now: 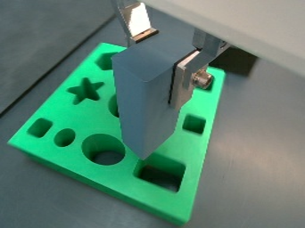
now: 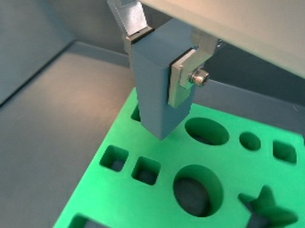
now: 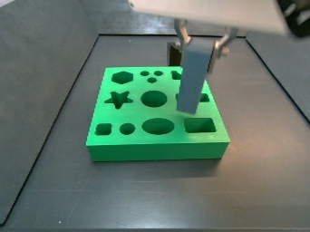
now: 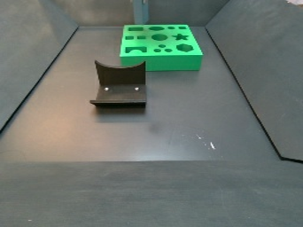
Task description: Insert the rectangle object.
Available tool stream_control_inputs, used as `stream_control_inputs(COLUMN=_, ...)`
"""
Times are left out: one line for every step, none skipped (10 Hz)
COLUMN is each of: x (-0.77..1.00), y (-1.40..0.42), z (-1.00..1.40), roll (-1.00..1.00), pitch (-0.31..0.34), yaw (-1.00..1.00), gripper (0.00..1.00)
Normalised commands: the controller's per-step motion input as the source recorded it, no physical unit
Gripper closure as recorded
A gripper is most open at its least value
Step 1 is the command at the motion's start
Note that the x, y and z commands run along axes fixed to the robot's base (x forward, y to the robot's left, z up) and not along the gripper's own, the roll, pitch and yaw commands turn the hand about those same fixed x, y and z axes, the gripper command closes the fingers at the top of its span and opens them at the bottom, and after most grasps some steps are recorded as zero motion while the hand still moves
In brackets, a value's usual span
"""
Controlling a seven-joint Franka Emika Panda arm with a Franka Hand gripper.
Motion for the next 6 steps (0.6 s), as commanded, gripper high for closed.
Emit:
stream_control_inputs(x=0.41, y=-0.10, z=0.00, roll=0.00, pitch=0.000, yaw=-0.36, gripper=1.00)
stream_control_inputs(x=0.00, y=0.01, z=0.03, roll=-0.01, pitch=0.000, yaw=0.00, gripper=1.00)
stream_control_inputs(x=-0.09, y=-0.22, z=0.00, roll=0.02, pitch=-0.019, yaw=-0.35, gripper=1.00)
stream_control_inputs(x=0.00, y=-0.07, z=-0.13, roll=0.03, pitch=0.000, yaw=-1.00, gripper=1.00)
stream_control_inputs(x=0.00, y=-0.02, z=-0.11, roll=0.03, pitch=0.000, yaw=-1.00, gripper=1.00)
stream_control_inputs(x=0.00, y=-0.02, z=-0.11, roll=0.03, pitch=0.000, yaw=-1.00, gripper=1.00)
